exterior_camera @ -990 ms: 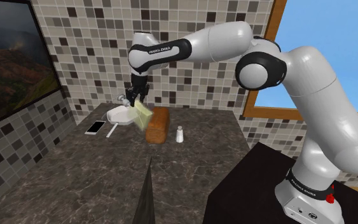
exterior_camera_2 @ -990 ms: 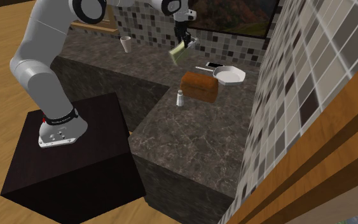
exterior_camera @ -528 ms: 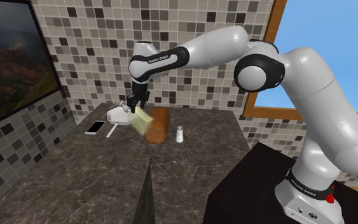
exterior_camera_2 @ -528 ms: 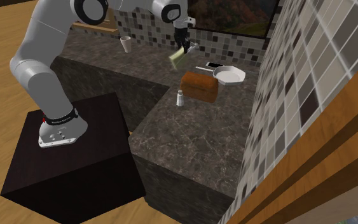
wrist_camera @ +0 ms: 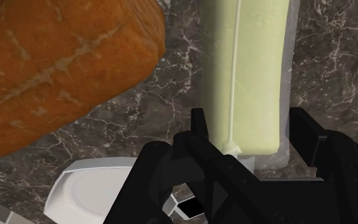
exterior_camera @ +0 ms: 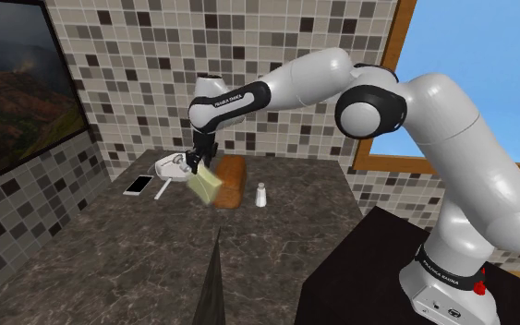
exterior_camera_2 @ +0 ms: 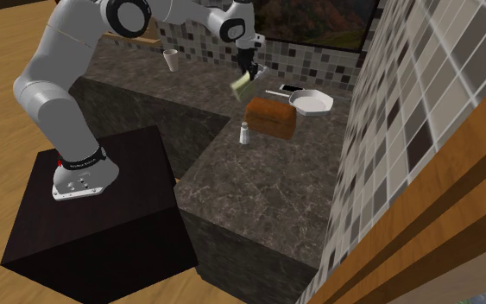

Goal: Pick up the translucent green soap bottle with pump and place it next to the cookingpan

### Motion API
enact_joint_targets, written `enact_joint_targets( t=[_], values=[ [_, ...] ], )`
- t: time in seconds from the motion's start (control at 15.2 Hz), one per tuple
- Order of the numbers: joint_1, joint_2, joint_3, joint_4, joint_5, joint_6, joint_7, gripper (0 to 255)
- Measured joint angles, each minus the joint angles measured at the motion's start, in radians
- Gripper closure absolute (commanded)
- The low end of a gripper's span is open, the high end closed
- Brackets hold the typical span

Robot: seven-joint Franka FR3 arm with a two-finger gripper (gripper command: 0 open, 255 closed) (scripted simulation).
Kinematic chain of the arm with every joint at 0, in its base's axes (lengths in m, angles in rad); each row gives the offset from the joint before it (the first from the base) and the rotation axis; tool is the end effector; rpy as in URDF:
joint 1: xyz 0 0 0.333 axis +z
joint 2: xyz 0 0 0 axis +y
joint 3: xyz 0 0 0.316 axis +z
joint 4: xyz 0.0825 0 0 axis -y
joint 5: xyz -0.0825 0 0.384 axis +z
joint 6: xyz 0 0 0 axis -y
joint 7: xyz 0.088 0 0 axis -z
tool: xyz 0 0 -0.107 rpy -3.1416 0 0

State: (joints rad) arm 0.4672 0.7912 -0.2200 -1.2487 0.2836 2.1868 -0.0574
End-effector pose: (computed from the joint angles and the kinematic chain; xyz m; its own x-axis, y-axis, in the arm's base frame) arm 0.7272 0.2415 0.3128 0.9604 0.2234 0.1666 0.2404 -0.9665 -0.0896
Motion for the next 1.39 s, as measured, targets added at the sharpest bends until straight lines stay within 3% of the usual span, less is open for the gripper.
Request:
enact_joint_targets(
  t=[1.39],
  values=[
    [-0.014,0.132,0.027,-0.015,0.032,0.164,-0.031,255]
  ],
)
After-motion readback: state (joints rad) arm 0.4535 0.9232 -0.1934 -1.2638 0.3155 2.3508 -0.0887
